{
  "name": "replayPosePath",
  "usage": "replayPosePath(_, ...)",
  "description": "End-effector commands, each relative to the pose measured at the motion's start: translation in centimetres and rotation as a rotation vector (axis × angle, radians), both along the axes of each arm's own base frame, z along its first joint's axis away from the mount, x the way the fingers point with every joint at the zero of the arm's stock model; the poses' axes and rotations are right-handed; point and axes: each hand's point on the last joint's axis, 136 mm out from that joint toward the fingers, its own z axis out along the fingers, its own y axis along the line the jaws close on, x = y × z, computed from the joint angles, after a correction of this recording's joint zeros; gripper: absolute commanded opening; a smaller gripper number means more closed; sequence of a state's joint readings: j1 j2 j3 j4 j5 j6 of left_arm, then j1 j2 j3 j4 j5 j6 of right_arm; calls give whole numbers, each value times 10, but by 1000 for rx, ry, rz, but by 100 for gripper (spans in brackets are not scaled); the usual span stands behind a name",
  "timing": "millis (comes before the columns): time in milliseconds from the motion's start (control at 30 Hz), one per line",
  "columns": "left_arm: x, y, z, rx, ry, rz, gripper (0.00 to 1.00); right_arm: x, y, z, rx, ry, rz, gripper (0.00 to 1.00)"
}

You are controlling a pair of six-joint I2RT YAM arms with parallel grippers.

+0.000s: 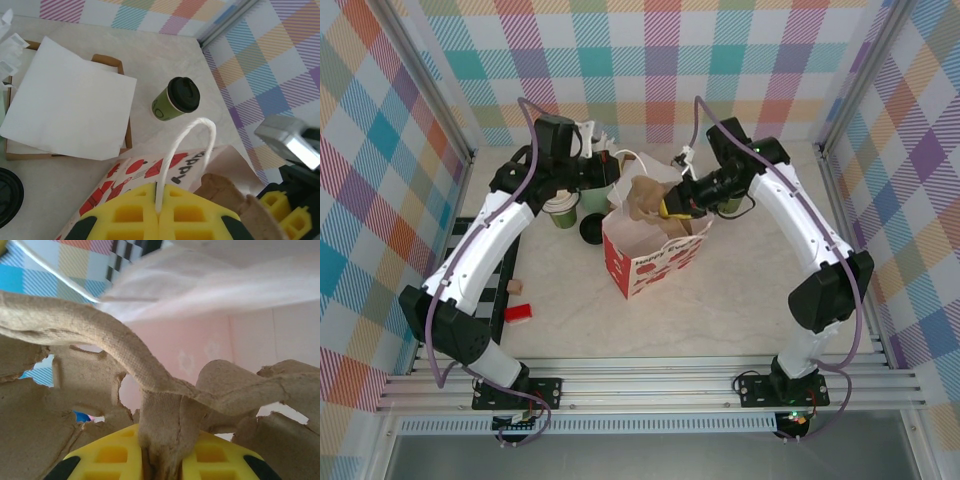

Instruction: Pack the takeout coffee

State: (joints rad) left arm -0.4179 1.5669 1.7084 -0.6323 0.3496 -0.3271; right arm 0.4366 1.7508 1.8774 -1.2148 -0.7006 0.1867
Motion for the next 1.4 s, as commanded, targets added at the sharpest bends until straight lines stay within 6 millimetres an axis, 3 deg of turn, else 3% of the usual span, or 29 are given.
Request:
replayPosePath(0,-3,0,3,6,14,-57,0,-24,-11,7,-99,-30,-16,4)
replayPosePath(267,3,-12,-8,10,86,-124,0,-36,-22,-17,-350,-35,-88,4)
replayPosePath(500,5,-21,-7,-10,93,-176,0,-32,-28,-41,-535,-47,-97,4)
replayPosePath(700,9,-29,-8,-27,106,-210,0,-27,-21,-47,-589,-86,-86,3)
replayPosePath(900,20,-36,-11,-50,131,-213,1,-35,-6,-54,-591,-138,13,3)
replayPosePath(1167,35,-44,-17,-59,168,-205,2,-36,-7,-69,-630,-133,40,4)
replayPosePath(1233,33,-46,-13,-70,165,-217,5,-36,-9,-73,-652,-116,32,4)
replayPosePath(1367,21,-39,1,-57,129,-224,20,-35,-7,-76,-655,-96,7,4)
